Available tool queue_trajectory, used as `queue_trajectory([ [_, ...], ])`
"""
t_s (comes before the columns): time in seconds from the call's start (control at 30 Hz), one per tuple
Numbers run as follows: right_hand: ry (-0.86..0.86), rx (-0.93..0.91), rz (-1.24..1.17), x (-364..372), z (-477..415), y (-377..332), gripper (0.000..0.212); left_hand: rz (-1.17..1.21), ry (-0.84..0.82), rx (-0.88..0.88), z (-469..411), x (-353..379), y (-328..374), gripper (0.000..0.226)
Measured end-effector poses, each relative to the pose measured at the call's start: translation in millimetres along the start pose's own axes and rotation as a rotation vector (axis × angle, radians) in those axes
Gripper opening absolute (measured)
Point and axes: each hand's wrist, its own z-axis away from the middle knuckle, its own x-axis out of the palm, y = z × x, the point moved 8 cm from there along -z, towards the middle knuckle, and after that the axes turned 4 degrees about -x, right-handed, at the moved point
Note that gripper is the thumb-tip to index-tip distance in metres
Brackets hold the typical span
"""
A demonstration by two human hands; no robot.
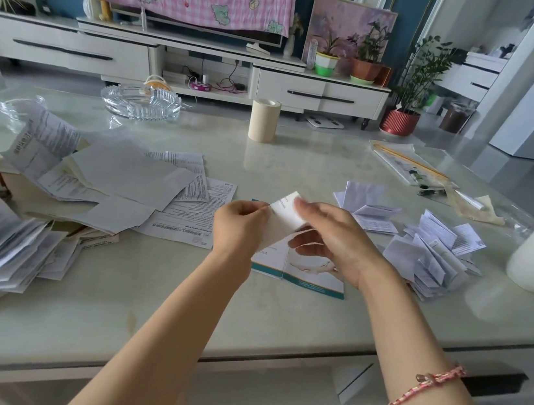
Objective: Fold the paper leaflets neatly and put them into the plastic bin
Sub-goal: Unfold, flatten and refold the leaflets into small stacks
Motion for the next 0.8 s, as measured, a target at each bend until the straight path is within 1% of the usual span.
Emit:
queue_trajectory([
  [0.1, -0.002, -0.024, 0.118, 7, 2, -1, 0.018, 0.026, -0.008, -0.032, -1, 0, -3, 0.028],
  [0.2, 0.114, -0.092, 0.165, 4, 0, -5, 0.014, 0.020, -0.057, -0.077, 0, 3, -6, 0.024],
  [0.3, 0.195, -0.196, 0.183, 1, -2, -12, 0.018, 0.065, -0.122, -0.130, 4, 9, -8, 0.024],
  [0.43, 0.219, -0.301, 0.182, 2, -1, -19, 0.032, 0.182, -0.123, -0.174, 2, 12, -11, 0.020],
  [0.5, 0.232, -0.324, 0.197, 3, 0, -22, 0.039, 0.226, -0.134, -0.199, 0, 13, -13, 0.024],
  [0.6, 0.228, -0.300, 0.225, 4, -1, -21, 0.044, 0.198, -0.143, -0.138, -1, 14, -11, 0.021],
  [0.67, 0.203, -0.253, 0.225, 6, -2, -17, 0.042, 0.150, -0.109, -0.082, -3, 11, -10, 0.024],
  [0.73, 0.165, -0.198, 0.185, 8, -2, -14, 0.039, 0.093, -0.062, -0.028, -6, 7, -8, 0.026],
  [0.8, 0.120, -0.143, 0.102, 11, -1, -11, 0.034, 0.055, -0.030, 0.007, -8, 5, -6, 0.022],
])
